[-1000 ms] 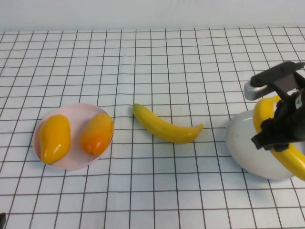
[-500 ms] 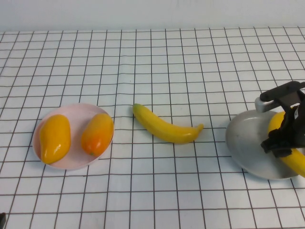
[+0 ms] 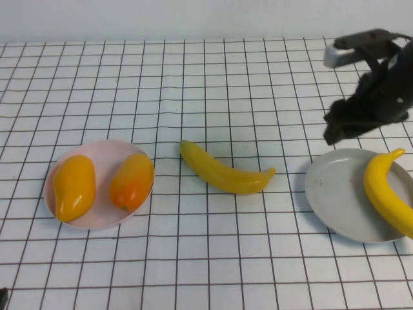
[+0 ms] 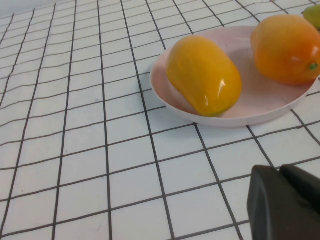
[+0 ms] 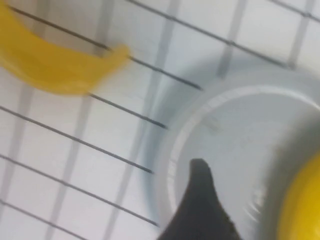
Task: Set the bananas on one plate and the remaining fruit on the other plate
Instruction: Put another type of fruit in the right plate
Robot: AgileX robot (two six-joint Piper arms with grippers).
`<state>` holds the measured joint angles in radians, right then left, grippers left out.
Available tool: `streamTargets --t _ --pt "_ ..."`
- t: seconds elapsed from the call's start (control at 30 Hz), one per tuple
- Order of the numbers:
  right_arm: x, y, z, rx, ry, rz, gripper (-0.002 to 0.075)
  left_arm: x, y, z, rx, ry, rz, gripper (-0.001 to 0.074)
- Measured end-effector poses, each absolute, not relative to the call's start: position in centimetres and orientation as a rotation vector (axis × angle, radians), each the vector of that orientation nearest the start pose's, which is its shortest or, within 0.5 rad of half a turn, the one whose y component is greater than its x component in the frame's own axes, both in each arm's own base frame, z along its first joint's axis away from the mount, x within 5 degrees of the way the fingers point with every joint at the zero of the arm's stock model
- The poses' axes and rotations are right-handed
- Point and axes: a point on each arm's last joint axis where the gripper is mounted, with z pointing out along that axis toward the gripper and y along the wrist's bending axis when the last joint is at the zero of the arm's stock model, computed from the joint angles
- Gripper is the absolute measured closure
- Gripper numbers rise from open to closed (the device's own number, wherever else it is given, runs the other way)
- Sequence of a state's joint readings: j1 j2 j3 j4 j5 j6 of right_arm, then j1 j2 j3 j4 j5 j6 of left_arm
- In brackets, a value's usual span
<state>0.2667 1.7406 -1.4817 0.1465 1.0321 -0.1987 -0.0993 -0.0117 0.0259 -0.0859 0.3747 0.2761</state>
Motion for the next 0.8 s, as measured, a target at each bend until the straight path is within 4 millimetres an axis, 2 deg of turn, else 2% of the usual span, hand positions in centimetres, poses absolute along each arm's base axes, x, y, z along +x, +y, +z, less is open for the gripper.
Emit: streamTargets --t 0.13,0.23,0.3,0.4,0.5,0.6,0.67,0.8 --pt "35.2 14.6 31.6 -0.77 2.524 0.382 0.0269 5.2 -0.8 17.2 0.297 1.848 0.037 0.0736" --pt "35.1 18.3 31.4 -0.95 2.394 0.411 0.0269 5.2 -0.8 17.2 0.297 1.848 0.037 0.0736" --pt "35.3 20.7 30.1 -1.075 2.351 0.412 0.0269 5.2 -0.8 17.2 0.297 1.848 0.037 0.0736" --pt "36.1 23.6 26.7 -1.248 2.338 0.391 0.0269 5.2 -0.8 17.2 0.297 1.848 0.037 0.0736" --pt "37.1 25.6 23.2 -1.398 2.359 0.313 0.0269 5.2 -0.8 17.2 0.297 1.848 0.037 0.0736" --pt "38.2 26.4 20.1 -1.535 2.414 0.206 0.0268 5.2 -0.8 17.2 0.297 1.848 0.037 0.0736" --pt "38.8 26.7 18.7 -1.583 2.445 0.17 0.0269 5.2 -0.8 17.2 0.297 1.848 0.037 0.0736" --pt "39.6 27.0 18.4 -1.57 2.46 0.149 0.0295 5.2 -0.8 17.2 0.297 1.848 0.037 0.0736"
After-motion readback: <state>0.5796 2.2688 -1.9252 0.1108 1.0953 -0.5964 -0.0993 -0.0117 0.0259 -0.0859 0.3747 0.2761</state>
